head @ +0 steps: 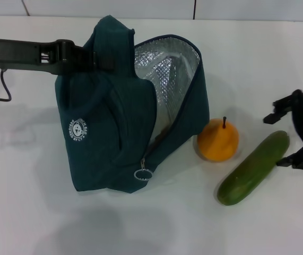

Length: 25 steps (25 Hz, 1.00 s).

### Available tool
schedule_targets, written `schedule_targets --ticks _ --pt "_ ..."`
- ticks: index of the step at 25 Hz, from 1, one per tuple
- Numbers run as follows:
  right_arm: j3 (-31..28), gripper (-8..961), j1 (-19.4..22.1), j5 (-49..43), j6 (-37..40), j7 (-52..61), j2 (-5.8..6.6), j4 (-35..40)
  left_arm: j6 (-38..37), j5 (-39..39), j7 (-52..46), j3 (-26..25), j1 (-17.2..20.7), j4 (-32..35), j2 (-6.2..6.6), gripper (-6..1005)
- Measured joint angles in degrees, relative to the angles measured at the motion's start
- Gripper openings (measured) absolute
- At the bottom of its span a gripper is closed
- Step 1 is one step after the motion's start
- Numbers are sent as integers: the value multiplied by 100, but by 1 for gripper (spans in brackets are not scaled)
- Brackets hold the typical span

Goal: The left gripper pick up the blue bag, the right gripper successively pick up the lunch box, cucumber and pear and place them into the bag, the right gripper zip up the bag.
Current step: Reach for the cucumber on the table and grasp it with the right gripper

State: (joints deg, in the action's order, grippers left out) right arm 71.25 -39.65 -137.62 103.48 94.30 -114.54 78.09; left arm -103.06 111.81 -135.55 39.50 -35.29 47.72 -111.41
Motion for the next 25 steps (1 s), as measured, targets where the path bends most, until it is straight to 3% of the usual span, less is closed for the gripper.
schedule_targets --ticks 3,12,25 --pt "210 871 -8 -21 -166 -262 -63 -20 4 6 -13 12 -17 0 2 39" --pt "1184 870 1 2 -380 -454 -86 -83 6 8 78 23 2 -27 6 39" --pt "1528 869 -11 -5 -841 -472 -127 -745 15 8 90 23 -12 -26 -13 39"
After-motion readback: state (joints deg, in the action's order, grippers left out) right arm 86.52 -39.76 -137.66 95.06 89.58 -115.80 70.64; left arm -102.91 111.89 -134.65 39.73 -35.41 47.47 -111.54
